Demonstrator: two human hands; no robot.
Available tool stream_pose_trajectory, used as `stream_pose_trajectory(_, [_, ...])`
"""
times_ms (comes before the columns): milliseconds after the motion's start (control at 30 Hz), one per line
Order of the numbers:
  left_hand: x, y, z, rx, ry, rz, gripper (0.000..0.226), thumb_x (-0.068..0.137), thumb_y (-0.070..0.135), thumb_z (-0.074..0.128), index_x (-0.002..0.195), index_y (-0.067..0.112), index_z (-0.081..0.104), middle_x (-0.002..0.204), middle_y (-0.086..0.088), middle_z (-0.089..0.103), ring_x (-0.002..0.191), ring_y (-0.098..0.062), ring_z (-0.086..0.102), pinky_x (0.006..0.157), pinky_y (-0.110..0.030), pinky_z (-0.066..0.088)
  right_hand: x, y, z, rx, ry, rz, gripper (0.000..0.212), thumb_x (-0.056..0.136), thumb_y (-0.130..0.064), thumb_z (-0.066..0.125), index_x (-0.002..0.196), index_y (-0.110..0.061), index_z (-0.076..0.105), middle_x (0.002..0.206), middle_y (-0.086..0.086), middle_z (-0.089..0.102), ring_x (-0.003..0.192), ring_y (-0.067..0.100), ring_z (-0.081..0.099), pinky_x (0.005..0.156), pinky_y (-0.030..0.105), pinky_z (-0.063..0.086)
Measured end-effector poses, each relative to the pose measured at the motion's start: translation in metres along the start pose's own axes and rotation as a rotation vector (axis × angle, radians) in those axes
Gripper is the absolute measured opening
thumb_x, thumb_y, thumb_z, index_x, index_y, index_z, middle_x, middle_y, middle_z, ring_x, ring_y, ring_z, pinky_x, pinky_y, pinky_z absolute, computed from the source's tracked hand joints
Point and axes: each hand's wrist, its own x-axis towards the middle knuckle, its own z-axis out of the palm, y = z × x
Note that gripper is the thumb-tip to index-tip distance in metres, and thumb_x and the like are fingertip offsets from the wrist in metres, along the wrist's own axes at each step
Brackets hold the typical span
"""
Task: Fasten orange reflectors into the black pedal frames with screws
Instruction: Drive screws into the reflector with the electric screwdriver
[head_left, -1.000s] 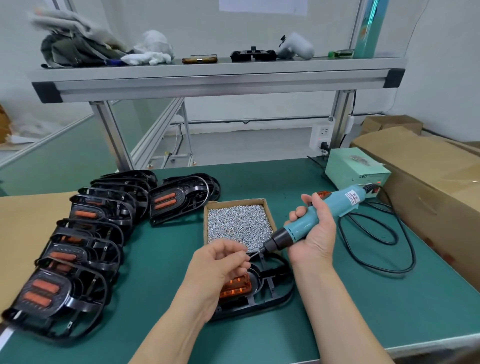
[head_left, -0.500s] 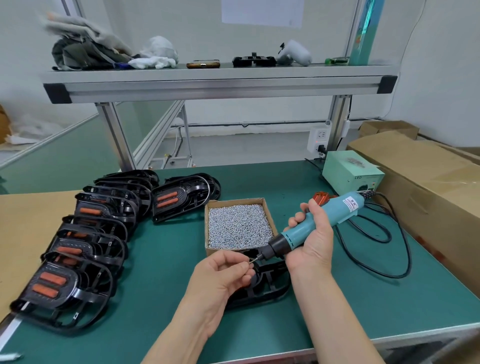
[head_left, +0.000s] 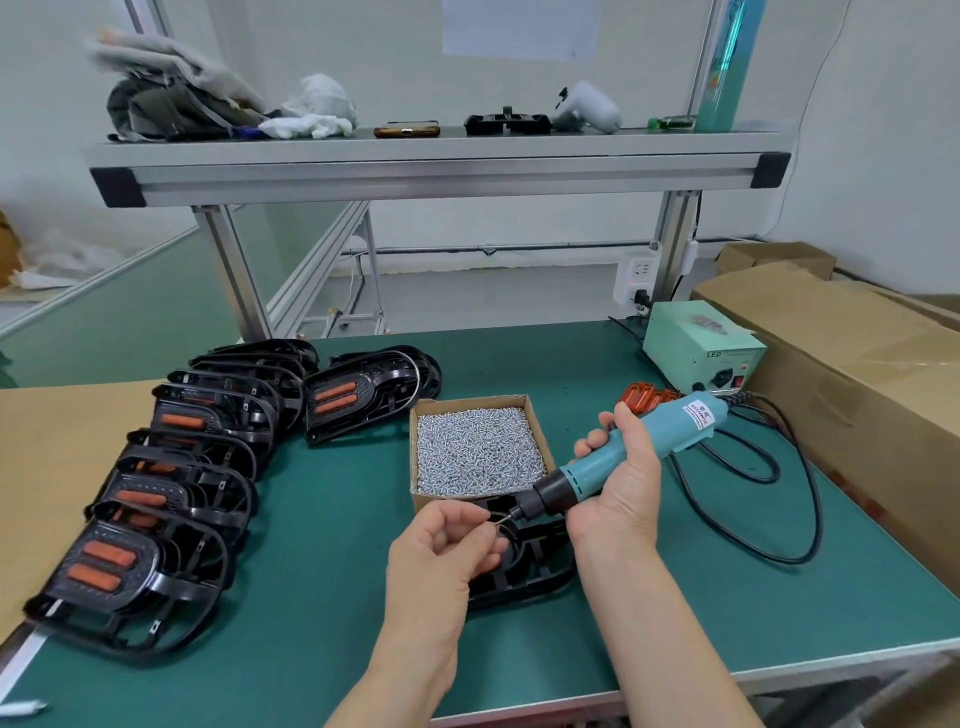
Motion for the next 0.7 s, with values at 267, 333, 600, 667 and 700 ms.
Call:
stream_pose_trajectory(267, [0.0052, -0.0030, -0.0007, -0.020, -0.003, -0.011, 0.013, 0.085, -0.009, 0.066, 0.084, 0.003, 0.068, 0.073, -0.015, 0.067, 0.067, -0.019, 0.068, 0.067, -0.030, 0.056, -0.0005, -0.0004, -0.0001, -0.005, 0.016, -0.010, 0.014, 0.090, -0.025, 0.072, 0.085, -0.017, 0.062, 0.065, -0.004, 0.055, 0.058, 0.009, 0.049, 0.059, 0.020, 0.044])
stream_pose_trajectory(333, [0.0062, -0.0036, -0.0019, -0.024, -0.002, -0.011, 0.015, 0.084, -0.009, 0.067, 0.083, 0.005, 0.069, 0.074, -0.016, 0.068, 0.068, -0.020, 0.068, 0.069, -0.033, 0.055, 0.0004, -0.0016, 0.0010, 0.005, 0.022, -0.014, 0.013, 0.090, -0.024, 0.072, 0.085, -0.016, 0.062, 0.066, -0.004, 0.055, 0.059, 0.009, 0.049, 0.060, 0.020, 0.044])
stream_pose_trajectory(600, [0.0064, -0.0051, 0.0012, -0.014, -0.009, 0.006, 0.023, 0.083, -0.011, 0.068, 0.078, 0.011, 0.070, 0.074, -0.012, 0.069, 0.068, -0.019, 0.068, 0.071, -0.034, 0.053, 0.0009, 0.0001, 0.0026, -0.014, 0.028, -0.005, 0.014, 0.089, -0.025, 0.072, 0.085, -0.018, 0.061, 0.064, -0.005, 0.054, 0.058, 0.009, 0.049, 0.059, 0.021, 0.044])
stream_pose_trajectory(667, [0.0047, -0.0054, 0.0023, 0.006, 0.011, 0.049, 0.027, 0.084, -0.011, 0.067, 0.075, 0.014, 0.070, 0.075, -0.011, 0.070, 0.070, -0.021, 0.070, 0.069, -0.031, 0.054, 0.0009, 0.0013, 0.0034, -0.011, 0.039, 0.002, 0.014, 0.089, -0.024, 0.072, 0.084, -0.018, 0.060, 0.064, -0.004, 0.054, 0.057, 0.009, 0.049, 0.058, 0.021, 0.045])
stream_pose_trajectory(700, [0.0033, -0.0059, 0.0032, 0.031, 0.019, 0.085, 0.028, 0.083, -0.011, 0.067, 0.075, 0.015, 0.070, 0.075, -0.010, 0.071, 0.072, -0.022, 0.071, 0.067, -0.028, 0.055, 0.0008, 0.0015, 0.0036, -0.007, 0.043, 0.005, 0.014, 0.089, -0.024, 0.072, 0.084, -0.018, 0.061, 0.064, -0.004, 0.054, 0.057, 0.009, 0.049, 0.058, 0.020, 0.045])
